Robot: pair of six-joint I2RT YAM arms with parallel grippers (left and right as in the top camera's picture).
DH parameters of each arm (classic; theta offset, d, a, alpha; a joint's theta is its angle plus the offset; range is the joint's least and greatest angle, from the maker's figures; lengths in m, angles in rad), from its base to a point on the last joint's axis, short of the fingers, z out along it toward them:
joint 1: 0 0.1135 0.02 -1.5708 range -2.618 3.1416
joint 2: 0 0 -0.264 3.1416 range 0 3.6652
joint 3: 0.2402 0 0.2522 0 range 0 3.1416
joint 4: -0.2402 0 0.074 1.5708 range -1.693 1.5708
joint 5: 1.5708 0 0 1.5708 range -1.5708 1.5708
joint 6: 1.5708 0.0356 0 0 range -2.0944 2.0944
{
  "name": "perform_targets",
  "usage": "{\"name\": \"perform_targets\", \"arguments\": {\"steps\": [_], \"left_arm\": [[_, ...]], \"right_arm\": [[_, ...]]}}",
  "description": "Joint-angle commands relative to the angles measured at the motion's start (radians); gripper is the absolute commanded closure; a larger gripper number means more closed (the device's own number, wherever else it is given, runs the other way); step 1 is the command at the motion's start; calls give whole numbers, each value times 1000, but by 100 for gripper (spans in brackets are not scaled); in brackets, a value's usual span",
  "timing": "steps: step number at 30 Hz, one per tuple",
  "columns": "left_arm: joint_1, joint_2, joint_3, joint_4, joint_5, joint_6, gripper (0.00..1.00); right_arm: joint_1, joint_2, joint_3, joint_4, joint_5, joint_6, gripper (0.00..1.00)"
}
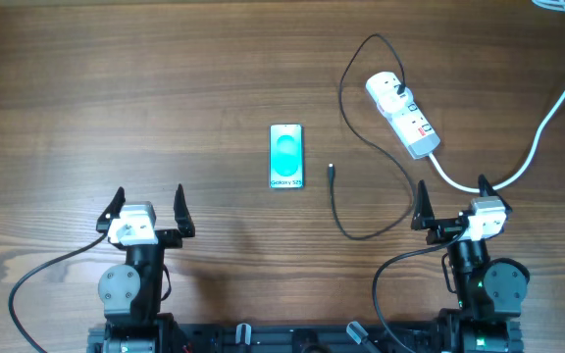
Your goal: Plug charger to phone and switch on socket
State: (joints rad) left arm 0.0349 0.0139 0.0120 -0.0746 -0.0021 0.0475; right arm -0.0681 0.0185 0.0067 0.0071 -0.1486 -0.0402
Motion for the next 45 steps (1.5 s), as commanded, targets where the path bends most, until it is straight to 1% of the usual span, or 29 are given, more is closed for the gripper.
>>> {"name": "perform_targets", "arguments": {"steps": [1, 28, 29, 30, 32, 33, 35, 42, 45], "left_arm": [[0, -7, -6, 0, 12, -2, 0], [0, -7, -6, 0, 19, -3, 0], [0, -7, -6, 0, 47, -3, 0], [0, -7, -6, 12, 134, -3, 0], [0, -7, -6, 91, 412, -2, 0], [0, -7, -6, 137, 517, -2, 0], [0, -7, -6, 150, 568, -2, 0], [0, -7, -6, 239, 623, -8, 0], [1, -7, -6, 338, 615, -148, 0]], "right_arm": [[3, 6, -2, 2, 14, -12, 0], [3, 6, -2, 2, 14, -12, 0], [3, 6, -2, 2, 14, -12, 0], [3, 6, -2, 2, 14, -12, 0], [3, 6, -2, 2, 14, -12, 0], [3, 6, -2, 2, 14, -12, 0], [3, 6, -2, 2, 14, -12, 0], [3, 6, -2, 2, 14, -12, 0], [3, 6, -2, 2, 14, -12, 0]]}}
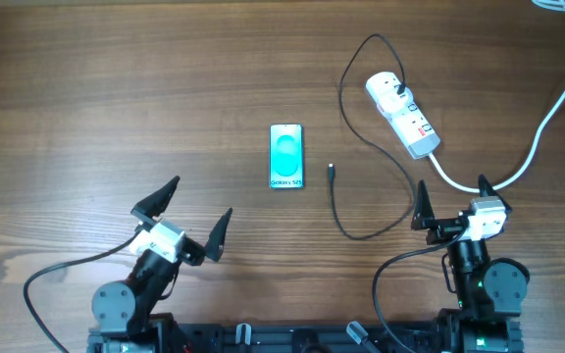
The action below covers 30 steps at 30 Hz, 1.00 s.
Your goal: Plug charger to phone and switch on socket
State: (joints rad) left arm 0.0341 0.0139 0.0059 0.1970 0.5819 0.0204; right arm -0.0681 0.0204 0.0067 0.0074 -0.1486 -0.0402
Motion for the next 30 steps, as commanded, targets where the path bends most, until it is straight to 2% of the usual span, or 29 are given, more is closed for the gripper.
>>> {"name": "perform_targets", "arguments": {"steps": [1, 5, 7, 12, 15, 19, 20, 21, 25, 28, 30], "left_arm": [[2, -7, 0, 100, 30, -167, 0], [2, -7, 23, 240, 11, -386, 0], [2, -7, 69, 254, 2, -394, 0], [2, -2, 171, 256, -152, -395, 0], [2, 47, 212, 256, -156, -410, 0], [2, 233, 343, 224, -106, -444, 0], [2, 299, 408, 152, -64, -409, 0], [2, 389, 507, 17, -13, -339, 0], [1, 775, 961, -589, 4, -156, 0], [1, 1103, 1360, -1054, -46, -133, 0], [0, 1241, 1517, -1176, 77, -160, 0]], "right_arm": [[3, 4, -2, 2, 14, -12, 0], [3, 4, -2, 2, 14, -12, 0], [3, 4, -2, 2, 14, -12, 0], [3, 4, -2, 2, 14, -12, 0], [3, 4, -2, 2, 14, -12, 0], [3, 4, -2, 2, 14, -12, 0], [3, 4, -2, 2, 14, -11, 0], [3, 4, -2, 2, 14, -12, 0], [3, 4, -2, 2, 14, -12, 0], [3, 4, -2, 2, 14, -12, 0], [3, 4, -2, 2, 14, -12, 0]]}}
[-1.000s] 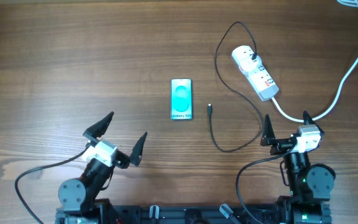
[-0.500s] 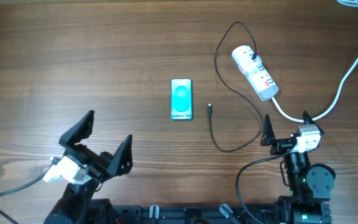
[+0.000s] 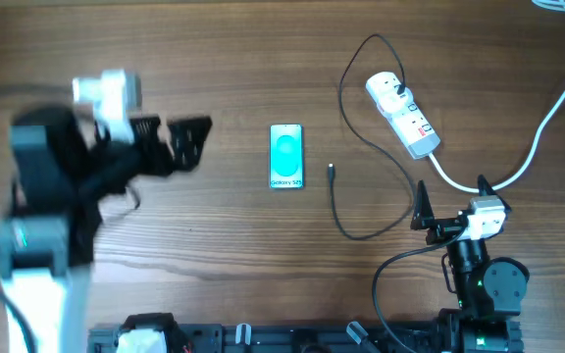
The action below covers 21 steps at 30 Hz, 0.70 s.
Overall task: Plug charger to phone and switch on socket
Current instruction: 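Reach the left gripper forward over the Galaxy S25 phone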
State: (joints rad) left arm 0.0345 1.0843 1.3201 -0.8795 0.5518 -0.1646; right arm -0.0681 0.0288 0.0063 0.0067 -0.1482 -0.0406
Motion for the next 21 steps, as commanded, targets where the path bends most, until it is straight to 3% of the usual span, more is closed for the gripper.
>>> {"name": "perform_targets", "arguments": {"steps": [1, 4, 7, 10, 14, 18, 21], "left_arm": [[0, 227, 253, -130, 198, -17, 0], [-11, 315, 280, -32, 413, -140, 0], [-95, 330, 280, -31, 212, -250, 1], [-243, 349, 306, -83, -84, -312, 0], [-361, 481, 470, -267, -264, -319, 0], [-427, 723, 711, -533, -460, -323, 0], [-475, 889, 735, -586, -535, -349, 0]], "right_arm": [[3, -4, -1, 3, 14, -11, 0], [3, -4, -1, 3, 14, -11, 0], [3, -4, -1, 3, 14, -12, 0], [3, -4, -1, 3, 14, -11, 0], [3, -4, -1, 3, 14, -11, 0], [3, -4, -1, 3, 14, -11, 0], [3, -4, -1, 3, 14, -11, 0]]}}
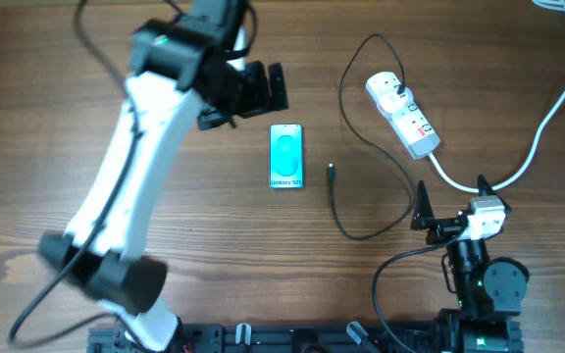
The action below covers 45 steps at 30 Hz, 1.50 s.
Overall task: Plug charger to phone and switch on socket
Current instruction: 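Reach the left gripper forward over the Galaxy S25 phone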
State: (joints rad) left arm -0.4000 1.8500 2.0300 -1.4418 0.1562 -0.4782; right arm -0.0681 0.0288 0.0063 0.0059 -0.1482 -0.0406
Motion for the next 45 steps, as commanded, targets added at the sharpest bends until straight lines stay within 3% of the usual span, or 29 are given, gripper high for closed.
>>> {"name": "perform_targets", "arguments": {"steps": [1, 6, 17, 29, 35, 45], "left_arm": [[-51, 157, 25, -20, -140, -35, 0], [-76, 264, 25, 33, -138, -36, 0], [-76, 273, -89, 183, -127, -2, 0], [-125, 365, -117, 256, -102, 50, 0], [-169, 391, -119, 257, -211, 52, 0], [-151, 425, -156, 265, -198, 95, 0]], "right_arm": [[3, -4, -1, 3, 14, -12, 0], [3, -4, -1, 3, 14, -12, 0], [3, -4, -1, 3, 14, -11, 0], [3, -4, -1, 3, 14, -11, 1], [3, -4, -1, 3, 14, -11, 0], [3, -4, -1, 3, 14, -12, 0]]}}
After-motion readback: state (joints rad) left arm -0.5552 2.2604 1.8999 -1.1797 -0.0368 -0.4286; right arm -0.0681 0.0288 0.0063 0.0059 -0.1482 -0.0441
